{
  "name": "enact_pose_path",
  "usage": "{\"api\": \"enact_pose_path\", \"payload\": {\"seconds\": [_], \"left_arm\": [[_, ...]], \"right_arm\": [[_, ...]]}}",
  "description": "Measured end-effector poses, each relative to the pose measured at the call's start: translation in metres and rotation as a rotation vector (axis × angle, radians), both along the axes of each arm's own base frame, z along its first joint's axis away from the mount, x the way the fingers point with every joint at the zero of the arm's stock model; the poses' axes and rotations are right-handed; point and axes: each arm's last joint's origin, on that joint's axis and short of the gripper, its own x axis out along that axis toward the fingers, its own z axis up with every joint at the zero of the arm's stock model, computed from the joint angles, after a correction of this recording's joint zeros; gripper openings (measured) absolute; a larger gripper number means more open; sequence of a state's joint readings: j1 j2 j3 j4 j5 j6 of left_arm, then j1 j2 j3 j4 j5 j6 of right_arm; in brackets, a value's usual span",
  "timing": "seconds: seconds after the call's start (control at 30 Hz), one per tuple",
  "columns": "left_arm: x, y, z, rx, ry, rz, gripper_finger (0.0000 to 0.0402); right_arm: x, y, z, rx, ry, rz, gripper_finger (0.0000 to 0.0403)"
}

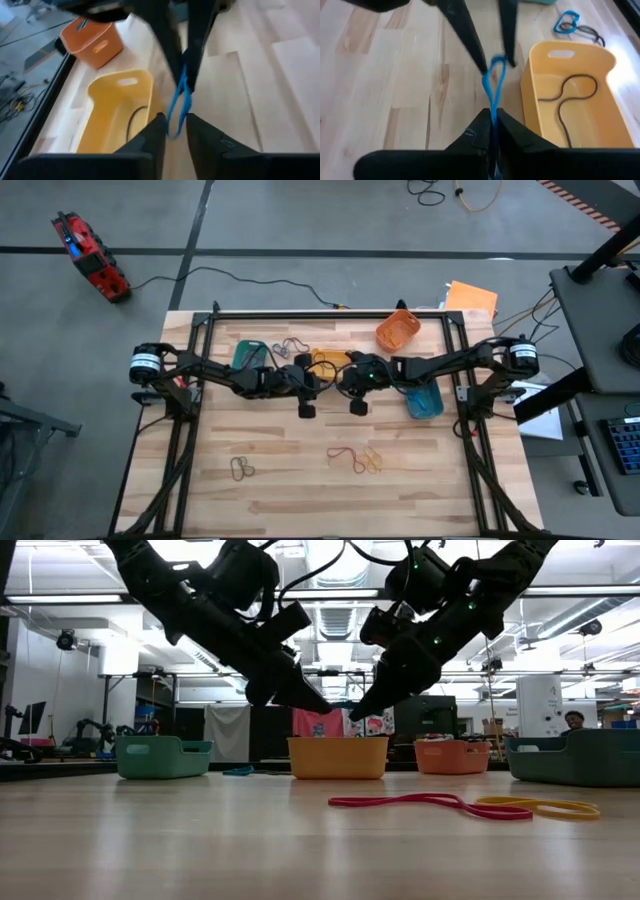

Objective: Sort rubber bands into baskets
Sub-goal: Put the blue rubberband into the blue bin

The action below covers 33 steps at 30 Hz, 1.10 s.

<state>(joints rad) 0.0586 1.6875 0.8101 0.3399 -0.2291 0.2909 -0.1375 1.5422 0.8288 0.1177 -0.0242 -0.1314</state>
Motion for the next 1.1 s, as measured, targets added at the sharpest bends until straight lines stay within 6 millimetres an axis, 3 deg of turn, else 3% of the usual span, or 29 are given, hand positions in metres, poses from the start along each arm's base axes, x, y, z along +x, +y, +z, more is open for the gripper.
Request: {"api": "enact_pose_path", "payload": {"seconds": [0.2, 0.37, 0.53, 0.7, 0.87, 1.1], "left_arm": [[-0.002, 0.002, -0.001, 0.042, 0.020, 0.064, 0.0122], [-0.002, 0.002, 0.001, 0.037, 0.015, 0.069, 0.0149], [-0.004, 0.003, 0.008, 0.032, -0.004, 0.075, 0.0155], [-0.009, 0.004, 0.022, 0.031, -0.037, 0.082, 0.0155], [-0.017, 0.004, 0.041, 0.030, -0.083, 0.085, 0.0155], [-0.032, 0.003, 0.068, 0.005, -0.140, 0.099, 0.0155]], "right_arm": [[-0.011, 0.002, 0.013, 0.028, 0.080, -0.014, 0.0012], [-0.025, 0.003, 0.034, 0.078, 0.219, -0.047, 0.0012], [-0.047, 0.007, 0.059, 0.164, 0.482, -0.127, 0.0012], [-0.072, 0.008, 0.075, 0.222, 0.752, -0.352, 0.0012], [-0.092, 0.009, 0.074, 0.240, 0.926, -0.535, 0.0012], [-0.108, 0.010, 0.047, 0.249, 1.042, -0.615, 0.0012]]}}
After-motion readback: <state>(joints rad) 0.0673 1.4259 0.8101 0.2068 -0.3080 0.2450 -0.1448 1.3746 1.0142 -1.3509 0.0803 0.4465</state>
